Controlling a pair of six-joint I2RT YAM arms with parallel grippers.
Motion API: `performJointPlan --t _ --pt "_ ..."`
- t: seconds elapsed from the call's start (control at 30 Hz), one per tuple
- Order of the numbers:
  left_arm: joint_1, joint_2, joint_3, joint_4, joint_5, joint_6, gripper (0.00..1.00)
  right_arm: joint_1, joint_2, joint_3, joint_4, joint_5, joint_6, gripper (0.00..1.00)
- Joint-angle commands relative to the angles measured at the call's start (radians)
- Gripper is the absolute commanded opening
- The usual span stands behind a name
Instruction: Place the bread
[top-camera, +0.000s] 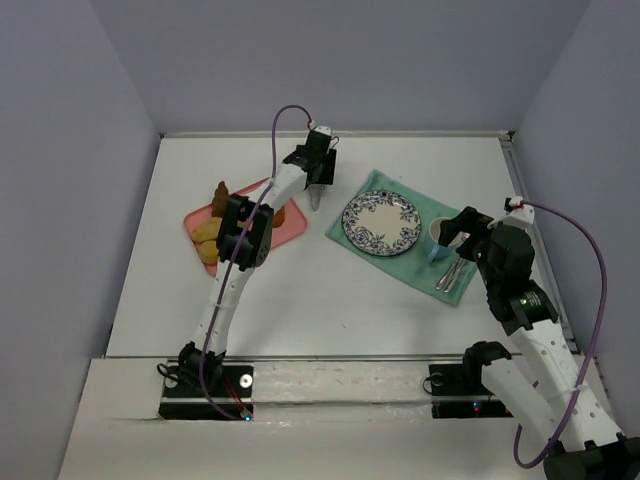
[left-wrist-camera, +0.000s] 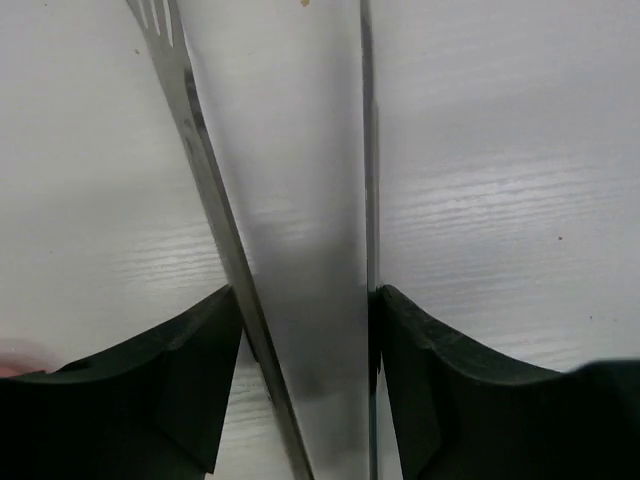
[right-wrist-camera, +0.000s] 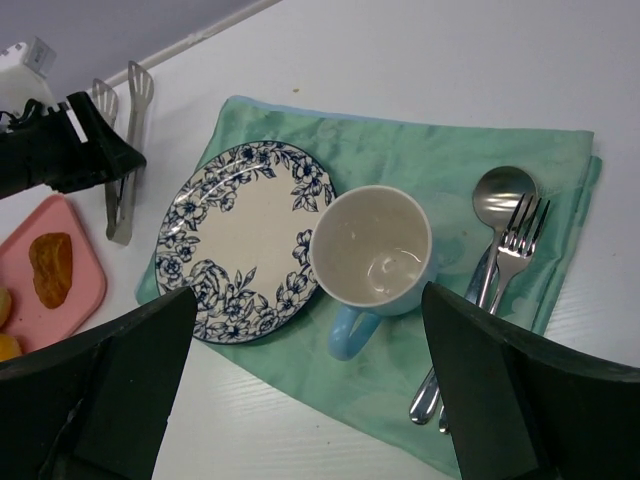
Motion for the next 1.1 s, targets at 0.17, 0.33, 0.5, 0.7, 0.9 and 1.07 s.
performJointPlan --t 0.17,0.33,0.5,0.7,0.9,1.07 --pt "0.001 -0.177 -0.163 -0.002 -0.004 0.007 0.31 -0.001 -0.035 0.000 0.042 0.002 -0.012 1.00" --pt "0.000 -0.330 -0.221 0.030 0.048 0.014 0.29 -0.001 -0.045 -0.003 0.042 -0.004 -0.010 1.00" --pt "-0.008 -0.602 -0.449 0.155 0.062 -0.032 0.31 -0.001 -0.049 -0.006 0.047 -0.019 -0.003 1.00" --pt "-0.037 -0.934 -0.927 0.294 0.059 -0.131 0.37 -0.001 -0.037 -0.022 0.093 -0.070 0.009 1.00" --pt "-0.074 -1.204 -1.186 0.275 -0.009 -0.254 0.48 -0.001 -0.043 -0.043 0.133 -0.130 0.019 1.00" --pt "-0.080 -1.338 -1.328 0.217 -0.024 -0.318 0.52 -0.001 -0.046 -0.063 0.165 -0.180 0.023 1.00"
